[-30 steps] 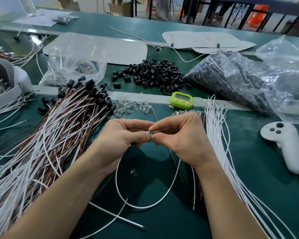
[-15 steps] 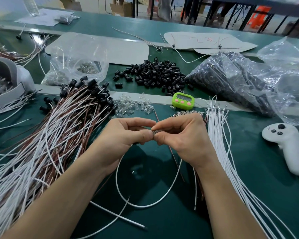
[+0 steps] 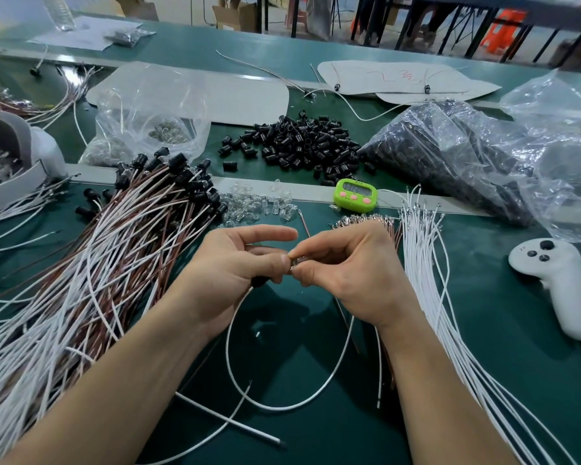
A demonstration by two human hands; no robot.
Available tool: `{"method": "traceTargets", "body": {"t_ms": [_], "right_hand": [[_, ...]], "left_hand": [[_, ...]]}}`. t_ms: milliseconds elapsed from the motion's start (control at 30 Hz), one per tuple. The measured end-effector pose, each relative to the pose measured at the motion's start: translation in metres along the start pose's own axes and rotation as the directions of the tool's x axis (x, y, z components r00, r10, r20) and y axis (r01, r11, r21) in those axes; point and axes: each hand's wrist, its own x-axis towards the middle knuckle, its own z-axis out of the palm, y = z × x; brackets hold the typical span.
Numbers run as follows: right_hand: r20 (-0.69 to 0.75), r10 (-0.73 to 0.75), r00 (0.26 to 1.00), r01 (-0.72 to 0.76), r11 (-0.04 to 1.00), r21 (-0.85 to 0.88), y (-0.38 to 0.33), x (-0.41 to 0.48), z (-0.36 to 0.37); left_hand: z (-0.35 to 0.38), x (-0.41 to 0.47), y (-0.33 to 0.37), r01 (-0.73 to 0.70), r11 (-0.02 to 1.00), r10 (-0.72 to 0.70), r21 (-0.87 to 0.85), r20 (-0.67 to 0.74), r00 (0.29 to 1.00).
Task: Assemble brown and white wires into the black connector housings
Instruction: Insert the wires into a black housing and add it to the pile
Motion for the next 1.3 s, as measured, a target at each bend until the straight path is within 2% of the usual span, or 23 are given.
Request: {"method": "traceTargets", "body": {"t_ms": [133,433,533,600,667,733,900,1000,1067,1167,1233,1300], "right_hand": [[0.011,-0.016,1.000,0.016,1.000,-0.002,0.001,0.000,-0.002],[-0.050,-0.001,0.999,0.003,0.999,0.032,0.005,0.003,-0.003],[-0.091,-0.001,0.996,0.007,0.998,0.055,0.004,0.003,-0.002],[-0.126,0.007,0.992,0.003,0.997,0.074,0.004,0.004,-0.003],[-0.147,0.016,0.989,-0.004,0.996,0.084,0.004,0.005,-0.003],[-0.147,0.020,0.989,-0.007,0.996,0.087,0.003,0.005,-0.004],[-0.120,0.033,0.992,-0.023,0.996,0.084,0.002,0.004,-0.005],[-0.112,0.024,0.993,-0.016,0.997,0.073,0.002,0.003,-0.006],[-0.093,0.021,0.995,-0.013,0.997,0.079,0.002,0.003,-0.004],[-0.083,0.029,0.996,-0.021,0.995,0.100,0.002,0.004,-0.003],[-0.086,0.034,0.996,-0.023,0.991,0.132,0.002,0.004,-0.004],[-0.081,0.038,0.996,-0.025,0.987,0.156,0.001,0.004,-0.004]], "left_hand": [[0.001,-0.001,-0.002,-0.097,0.985,0.102,0.142,-0.029,0.994],[-0.003,0.000,0.001,-0.145,0.961,0.142,0.234,0.028,0.989],[-0.004,-0.001,-0.001,-0.113,0.956,0.098,0.271,0.067,0.993],[-0.004,0.001,-0.001,-0.062,0.954,0.056,0.292,0.030,0.998],[-0.005,0.003,-0.002,-0.018,0.971,0.024,0.239,-0.021,0.999],[-0.005,0.004,-0.001,-0.019,0.975,0.030,0.223,-0.046,0.998],[-0.003,0.004,-0.002,-0.108,0.973,0.116,0.205,-0.024,0.993],[-0.003,0.003,-0.005,-0.146,0.956,0.155,0.254,-0.016,0.988],[-0.002,0.002,-0.008,-0.213,0.912,0.234,0.351,-0.018,0.972],[-0.001,0.000,-0.012,-0.339,0.760,0.423,0.555,-0.027,0.906],[0.000,-0.001,-0.012,-0.386,0.723,0.480,0.573,-0.014,0.877],[0.000,-0.001,-0.012,-0.408,0.738,0.493,0.538,-0.015,0.870]]}}
